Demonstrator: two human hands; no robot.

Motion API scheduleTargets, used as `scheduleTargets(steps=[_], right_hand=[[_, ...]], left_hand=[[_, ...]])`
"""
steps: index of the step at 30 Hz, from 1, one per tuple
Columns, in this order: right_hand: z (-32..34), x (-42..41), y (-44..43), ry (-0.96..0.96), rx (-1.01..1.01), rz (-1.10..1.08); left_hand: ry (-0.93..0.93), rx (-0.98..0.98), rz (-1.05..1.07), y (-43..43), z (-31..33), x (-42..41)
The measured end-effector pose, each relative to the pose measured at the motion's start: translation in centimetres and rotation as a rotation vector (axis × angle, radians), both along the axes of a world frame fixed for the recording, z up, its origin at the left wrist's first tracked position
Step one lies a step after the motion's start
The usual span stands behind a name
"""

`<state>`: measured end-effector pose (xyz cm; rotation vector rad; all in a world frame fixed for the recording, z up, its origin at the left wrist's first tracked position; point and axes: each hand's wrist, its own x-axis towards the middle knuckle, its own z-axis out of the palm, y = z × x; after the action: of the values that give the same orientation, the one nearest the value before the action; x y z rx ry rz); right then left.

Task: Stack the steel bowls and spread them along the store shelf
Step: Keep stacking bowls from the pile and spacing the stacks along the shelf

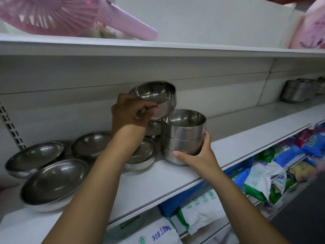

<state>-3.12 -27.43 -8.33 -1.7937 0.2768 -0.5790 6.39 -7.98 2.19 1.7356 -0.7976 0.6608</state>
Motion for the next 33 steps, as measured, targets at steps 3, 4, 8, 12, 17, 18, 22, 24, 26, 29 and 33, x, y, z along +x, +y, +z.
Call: scheduleTargets(steps=[3, 4, 8, 12, 17, 18, 22, 24, 26, 29, 33], right_hand=[[0.1, 0.0, 0.0, 0.004, 0.002, 0.001], [0.2, 0.0, 0.1, 0.003, 0.001, 0.003], [0.0, 0.2, 0.1, -0.004, 0.001, -0.003], [-0.2, 0.4, 0.0, -0.027, 0.003, -0.008], [-0.5, 0.6, -0.1, -0.04, 0.02, -0.008], [-0.5, 0.6, 0.0, -0.044, 0.021, -0.008], [-0.5, 0.9, 0.4, -0.07, 0.034, -0.012], [-0.4, 1.1, 0.6, -0.085, 0.042, -0.002], [-0.3, 1.1, 0.8, -0.103, 0.05, 0.009], [-0.4, 1.3, 0.8, -0.12, 0.06, 0.013], [-0.3, 1.2, 0.6, -0.125, 0.059, 0.003]], left_hand=[[-0.029, -0.009, -0.079, -1.0, 1.0, -0.2], [-0.024, -0.014, -0.109, -1.3, 1.2, -0.3], [-0.044, 0.03, -0.226, -2.4, 1.3, -0.7], [0.036, 0.134, -0.309, -3.2, 0.8, -0.3], [0.095, 0.222, -0.321, -3.2, 1.1, -0.2], [0.114, 0.223, -0.325, -3.1, 1.1, -0.4], [0.211, 0.227, -0.267, -3.1, 1.2, -1.3], [0.342, 0.245, -0.231, -3.4, 0.8, -1.4], [0.459, 0.233, -0.219, -3.8, 0.4, -1.4], [0.542, 0.184, -0.235, -4.4, -0.2, -1.5], [0.563, 0.104, -0.262, -4.8, -0.8, -1.8]])
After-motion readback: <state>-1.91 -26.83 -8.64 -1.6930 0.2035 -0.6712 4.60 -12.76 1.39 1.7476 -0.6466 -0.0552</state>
